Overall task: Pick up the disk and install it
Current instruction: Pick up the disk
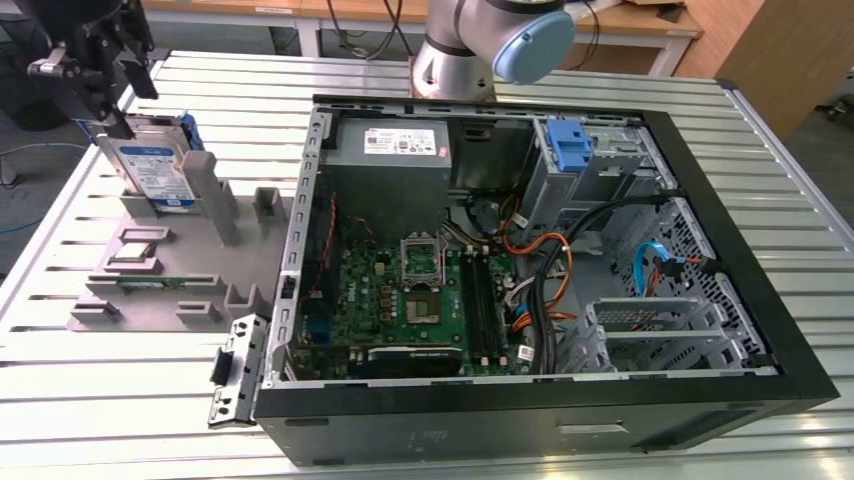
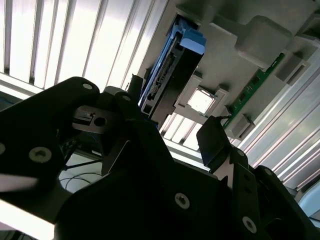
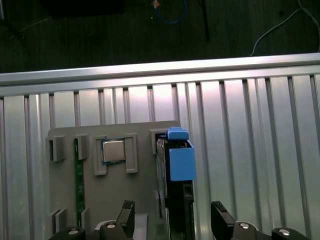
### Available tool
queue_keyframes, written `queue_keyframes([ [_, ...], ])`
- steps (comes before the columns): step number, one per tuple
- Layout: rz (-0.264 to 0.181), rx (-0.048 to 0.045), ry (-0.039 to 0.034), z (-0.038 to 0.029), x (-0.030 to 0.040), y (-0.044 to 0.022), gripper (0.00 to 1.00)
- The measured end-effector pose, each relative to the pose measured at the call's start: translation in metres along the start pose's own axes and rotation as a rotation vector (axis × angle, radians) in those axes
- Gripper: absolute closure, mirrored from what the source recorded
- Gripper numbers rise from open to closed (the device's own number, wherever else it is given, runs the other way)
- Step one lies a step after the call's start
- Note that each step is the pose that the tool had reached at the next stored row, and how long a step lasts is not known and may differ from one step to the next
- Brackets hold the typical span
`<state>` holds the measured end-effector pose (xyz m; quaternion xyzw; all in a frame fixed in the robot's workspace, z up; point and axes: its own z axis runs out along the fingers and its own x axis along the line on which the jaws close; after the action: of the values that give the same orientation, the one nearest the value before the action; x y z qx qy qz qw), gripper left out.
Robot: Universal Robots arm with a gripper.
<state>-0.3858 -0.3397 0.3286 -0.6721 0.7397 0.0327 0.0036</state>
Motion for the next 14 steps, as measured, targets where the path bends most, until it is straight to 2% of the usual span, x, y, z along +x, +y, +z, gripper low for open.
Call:
queue_keyframes([
  [14,0.000,-0.0009,-0.0101,0.0254,0.0014,-0.0001,0.29],
])
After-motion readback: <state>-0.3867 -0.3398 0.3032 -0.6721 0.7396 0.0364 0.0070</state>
